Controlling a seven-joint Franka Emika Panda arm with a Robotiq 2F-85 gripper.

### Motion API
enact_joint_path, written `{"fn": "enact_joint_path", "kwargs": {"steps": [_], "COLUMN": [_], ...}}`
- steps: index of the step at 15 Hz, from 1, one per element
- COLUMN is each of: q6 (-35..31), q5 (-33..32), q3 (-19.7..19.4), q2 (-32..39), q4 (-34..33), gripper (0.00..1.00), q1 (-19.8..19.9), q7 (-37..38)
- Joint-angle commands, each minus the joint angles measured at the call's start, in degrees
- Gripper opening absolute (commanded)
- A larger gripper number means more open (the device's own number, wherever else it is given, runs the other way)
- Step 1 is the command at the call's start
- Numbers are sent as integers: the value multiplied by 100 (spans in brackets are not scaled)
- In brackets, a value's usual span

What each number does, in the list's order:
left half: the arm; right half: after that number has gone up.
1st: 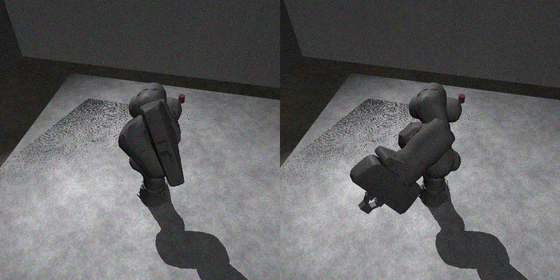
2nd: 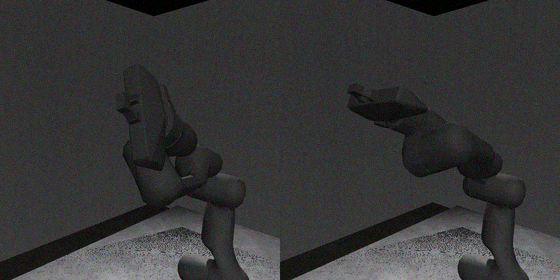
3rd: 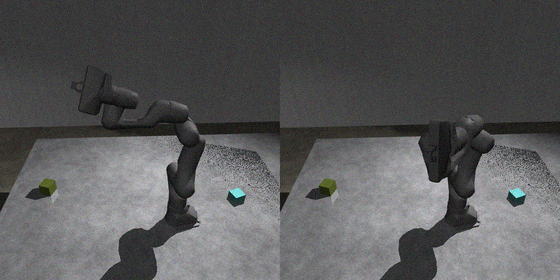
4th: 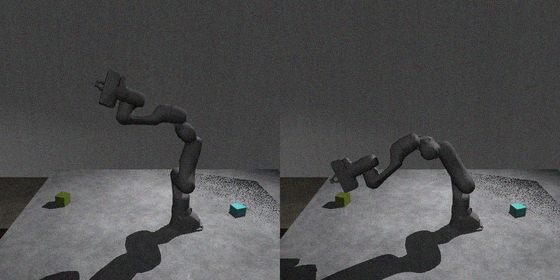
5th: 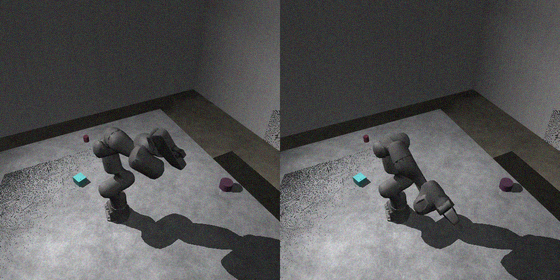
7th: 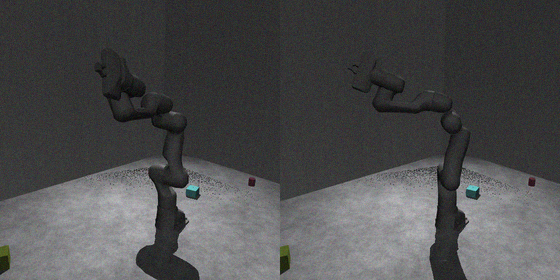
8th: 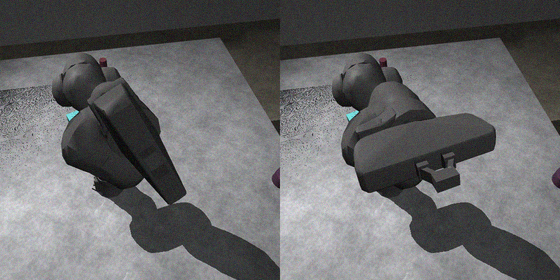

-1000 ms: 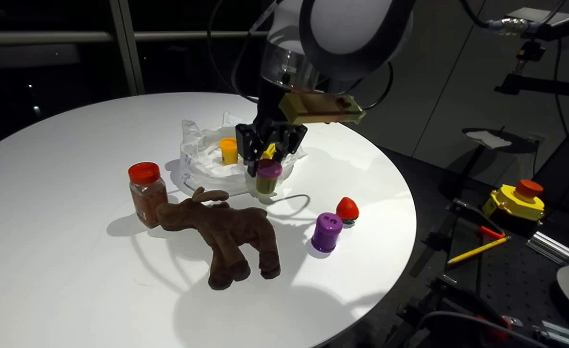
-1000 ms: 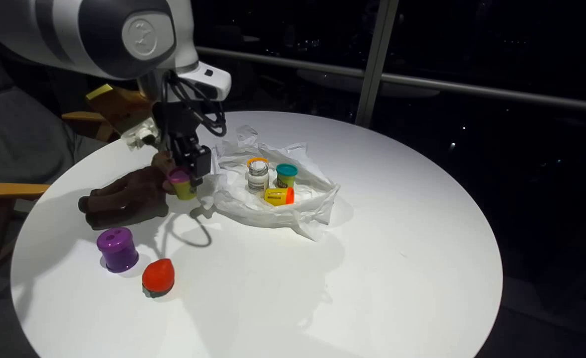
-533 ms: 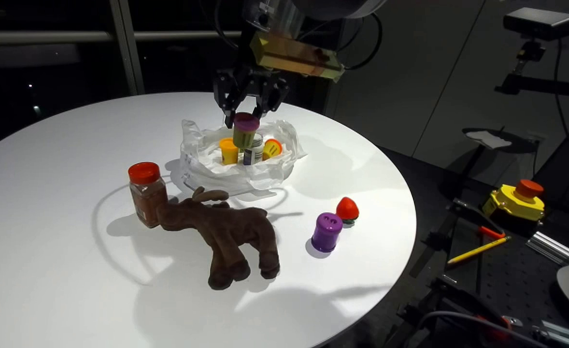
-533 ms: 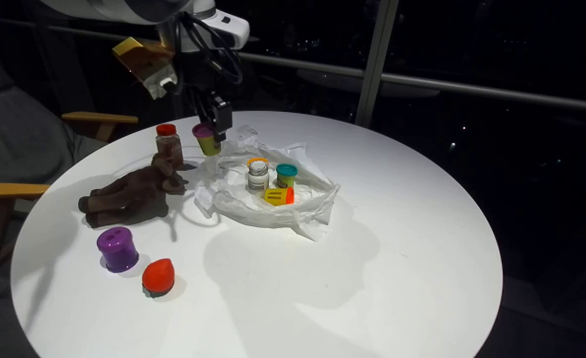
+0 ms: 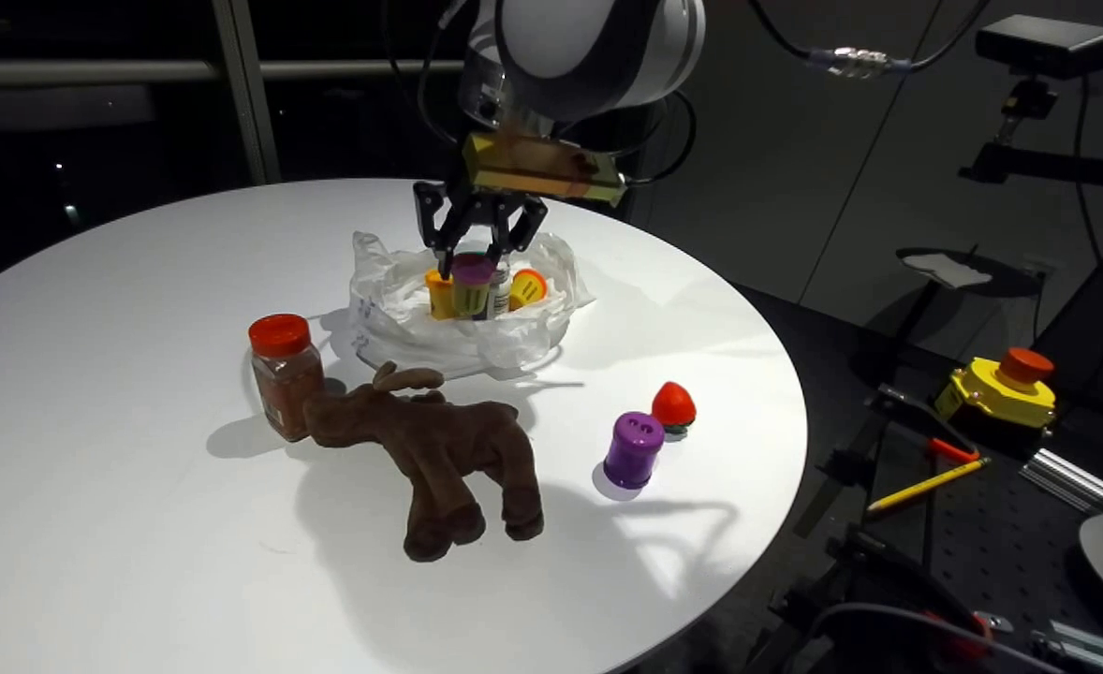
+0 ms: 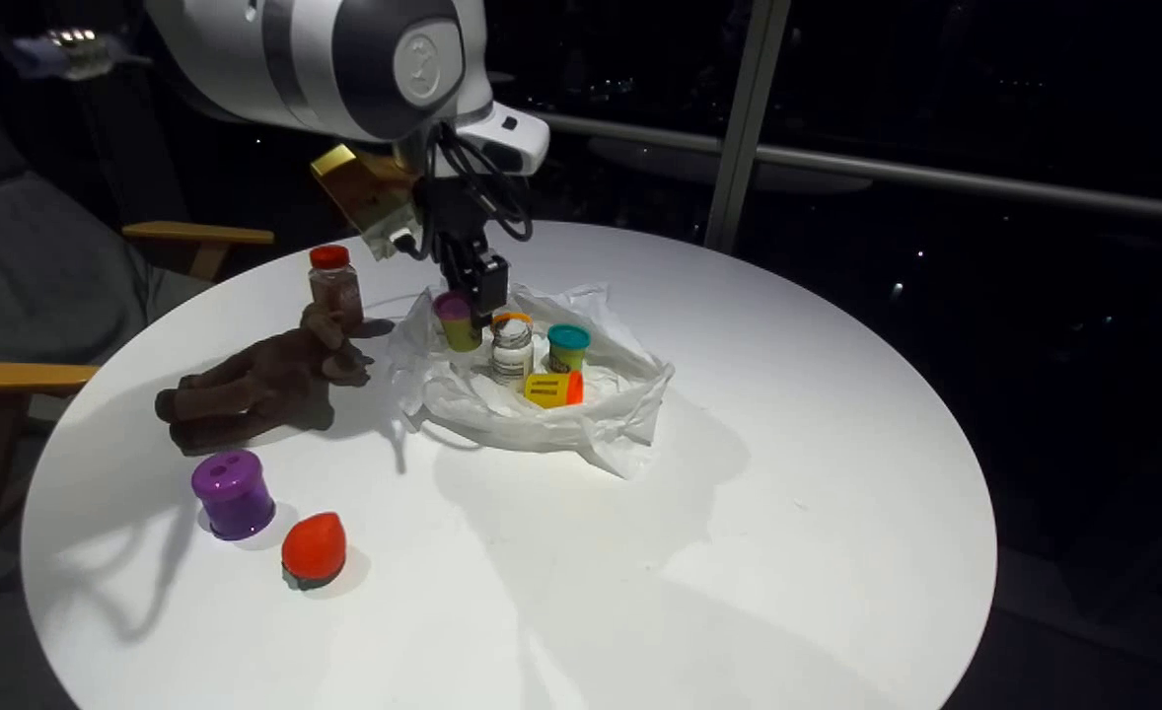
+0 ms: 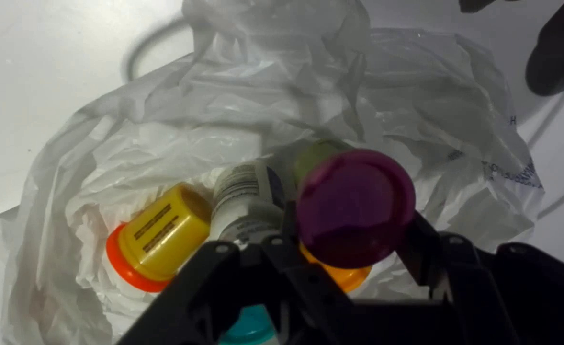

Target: Put all the objects on the table into the white plastic bag

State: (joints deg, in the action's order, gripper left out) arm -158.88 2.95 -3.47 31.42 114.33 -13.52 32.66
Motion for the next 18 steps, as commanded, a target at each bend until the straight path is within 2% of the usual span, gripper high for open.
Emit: {"fn": "enact_joint_path", "kwargs": {"steps": [1, 5, 6, 7, 8, 9, 12, 15, 18], "q6": [20, -42, -30, -43, -58, -81, -115, 497, 908], "q5": [259, 365, 388, 406, 424, 432, 340, 105, -207], "q3": [54, 50, 68, 79, 91, 94, -25, -394, -496], "q2": [572, 846, 861, 880, 864, 786, 387, -305, -982], "q4": [-602, -881, -919, -939, -943, -893, -585, -19, 778], "gripper": [21, 21, 34, 70, 71, 77, 100, 100, 100], "q1": [76, 18, 17, 19, 29, 13, -160, -564, -802], "q7": [-53, -37, -44, -49, -64, -63, 41, 456, 961]}}
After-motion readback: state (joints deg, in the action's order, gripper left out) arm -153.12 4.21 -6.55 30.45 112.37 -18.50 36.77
